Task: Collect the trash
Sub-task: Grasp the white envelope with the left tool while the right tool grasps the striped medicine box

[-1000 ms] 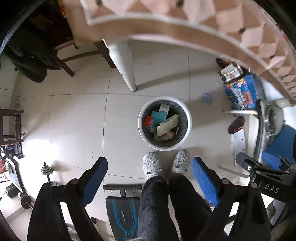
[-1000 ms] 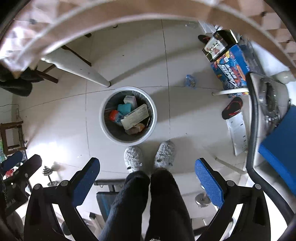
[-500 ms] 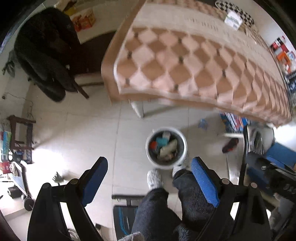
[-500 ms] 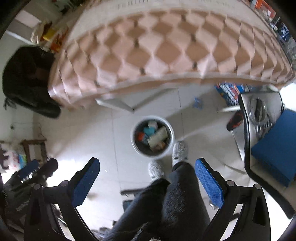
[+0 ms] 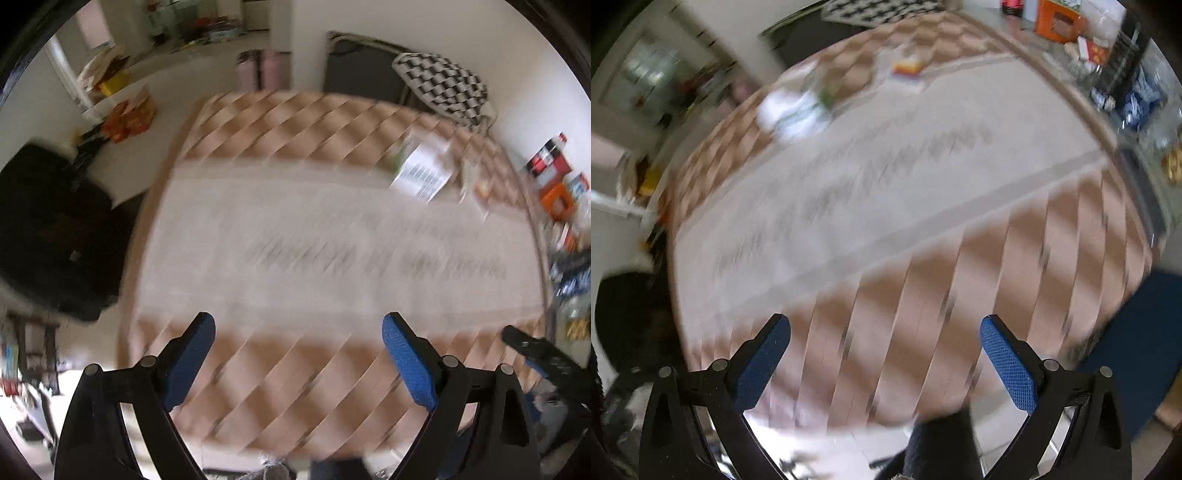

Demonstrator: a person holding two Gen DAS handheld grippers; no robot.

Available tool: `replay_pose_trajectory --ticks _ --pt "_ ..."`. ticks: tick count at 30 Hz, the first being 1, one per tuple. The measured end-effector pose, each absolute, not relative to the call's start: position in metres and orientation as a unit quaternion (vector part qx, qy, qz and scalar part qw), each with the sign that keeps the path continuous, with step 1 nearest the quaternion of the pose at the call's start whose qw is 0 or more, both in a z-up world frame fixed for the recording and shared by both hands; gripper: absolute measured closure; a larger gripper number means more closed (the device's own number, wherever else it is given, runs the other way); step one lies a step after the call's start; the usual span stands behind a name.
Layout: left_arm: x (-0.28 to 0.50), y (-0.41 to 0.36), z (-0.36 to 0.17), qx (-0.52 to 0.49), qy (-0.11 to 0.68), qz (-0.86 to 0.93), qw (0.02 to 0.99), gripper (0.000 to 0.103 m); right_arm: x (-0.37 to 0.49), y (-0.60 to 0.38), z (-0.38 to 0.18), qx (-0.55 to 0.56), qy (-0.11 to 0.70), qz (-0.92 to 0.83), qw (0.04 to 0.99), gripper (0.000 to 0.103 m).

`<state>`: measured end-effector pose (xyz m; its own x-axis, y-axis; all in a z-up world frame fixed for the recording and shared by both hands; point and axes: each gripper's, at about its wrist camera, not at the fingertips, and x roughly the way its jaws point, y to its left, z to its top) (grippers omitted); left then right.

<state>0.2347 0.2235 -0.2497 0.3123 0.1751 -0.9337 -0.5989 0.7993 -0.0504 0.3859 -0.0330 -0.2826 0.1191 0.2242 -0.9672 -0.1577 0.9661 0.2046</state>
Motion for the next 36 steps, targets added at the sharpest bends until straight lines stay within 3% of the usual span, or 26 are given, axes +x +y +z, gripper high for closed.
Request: replay_pose_trajectory --ticks 7,14,18,20,36 --pt "0.433 0.220 -0.280 -0.177 0.584 0.179 0.772 0.010 0.574 -0.033 -0.319 0.021 0.664 0.050 0.746 0.000" --pt "0.538 0.213 -0.345 -0.124 0.652 0.150 0.733 0.011 0.646 -0.050 -0.352 0.039 0.681 0.015 0.731 0.000" --pt "0.556 0.220 -0.369 -0.123 0.670 0.149 0.716 0.013 0.663 -0.041 -0.367 0.065 0.691 0.039 0.718 0.000" --pt "0.556 0.227 -0.370 -0.133 0.663 0.155 0.720 0.031 0.671 -0.028 -0.374 0.073 0.696 0.057 0.712 0.000" --pt "0.548 0.271 -0.366 -0.137 0.648 0.208 0.720 0.030 0.702 0.099 -0.408 -0.014 0.704 0.087 0.705 0.000"
